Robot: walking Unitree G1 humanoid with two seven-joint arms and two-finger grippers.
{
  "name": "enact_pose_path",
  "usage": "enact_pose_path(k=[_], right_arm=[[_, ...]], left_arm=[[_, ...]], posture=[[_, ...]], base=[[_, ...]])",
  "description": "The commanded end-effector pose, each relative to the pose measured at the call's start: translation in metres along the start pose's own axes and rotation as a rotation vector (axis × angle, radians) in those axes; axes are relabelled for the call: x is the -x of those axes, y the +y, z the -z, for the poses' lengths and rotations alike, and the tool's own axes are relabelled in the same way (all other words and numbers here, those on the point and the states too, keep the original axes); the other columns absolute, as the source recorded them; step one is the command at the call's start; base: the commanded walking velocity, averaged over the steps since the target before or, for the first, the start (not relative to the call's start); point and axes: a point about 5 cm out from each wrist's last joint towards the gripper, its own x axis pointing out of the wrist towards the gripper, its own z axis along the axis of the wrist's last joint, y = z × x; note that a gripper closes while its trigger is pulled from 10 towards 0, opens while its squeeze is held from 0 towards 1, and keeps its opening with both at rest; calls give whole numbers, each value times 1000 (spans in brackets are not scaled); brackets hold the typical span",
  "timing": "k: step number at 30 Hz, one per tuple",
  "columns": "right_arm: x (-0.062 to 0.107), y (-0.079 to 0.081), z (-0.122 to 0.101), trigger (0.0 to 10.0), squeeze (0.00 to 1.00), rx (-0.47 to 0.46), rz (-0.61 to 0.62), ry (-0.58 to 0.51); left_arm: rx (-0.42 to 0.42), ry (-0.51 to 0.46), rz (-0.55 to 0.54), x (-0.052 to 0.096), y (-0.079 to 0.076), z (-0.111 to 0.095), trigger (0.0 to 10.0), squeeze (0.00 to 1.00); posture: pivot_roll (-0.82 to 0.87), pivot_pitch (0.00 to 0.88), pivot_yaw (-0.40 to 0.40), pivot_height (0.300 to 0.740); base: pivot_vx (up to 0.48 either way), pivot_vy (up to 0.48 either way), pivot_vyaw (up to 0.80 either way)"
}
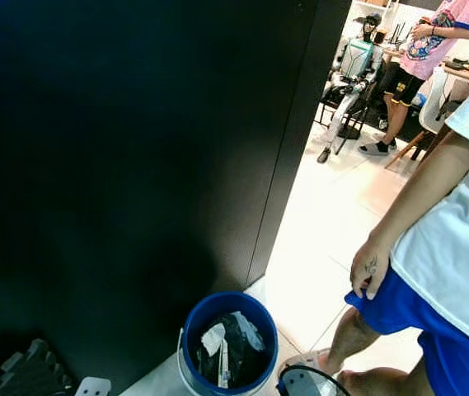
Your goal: Clean up the room
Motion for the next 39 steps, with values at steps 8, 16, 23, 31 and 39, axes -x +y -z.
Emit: enact_pose_path(k=[8, 16, 23, 31, 39], right_arm=[[1, 0, 9, 10000, 0, 13, -4, 29], [0, 3, 6, 10000, 0, 36, -17, 22], [0, 3, 5, 10000, 0, 51, -21, 20], [0, 3, 3, 10000, 0, 59, -22, 17], [0, 7, 1, 10000, 0, 62, -30, 14]], left_arm=[[-9, 45, 6, 1, -5, 12, 10000, 0], [-1, 46, 5, 1, -7, 11, 10000, 0], [1, 67, 6, 1, -10, 16, 10000, 0], [9, 79, -2, 2, -8, 18, 10000, 0], [0, 75, -10, 2, -6, 16, 10000, 0]], posture=[[136, 0, -142, 740], [146, 0, -153, 740], [146, 0, -153, 740], [163, 0, -166, 740], [167, 0, -160, 740]], base=[[0, 0, 0], [0, 0, 0], [0, 0, 0], [-132, 0, 0], [-288, 0, 0]])
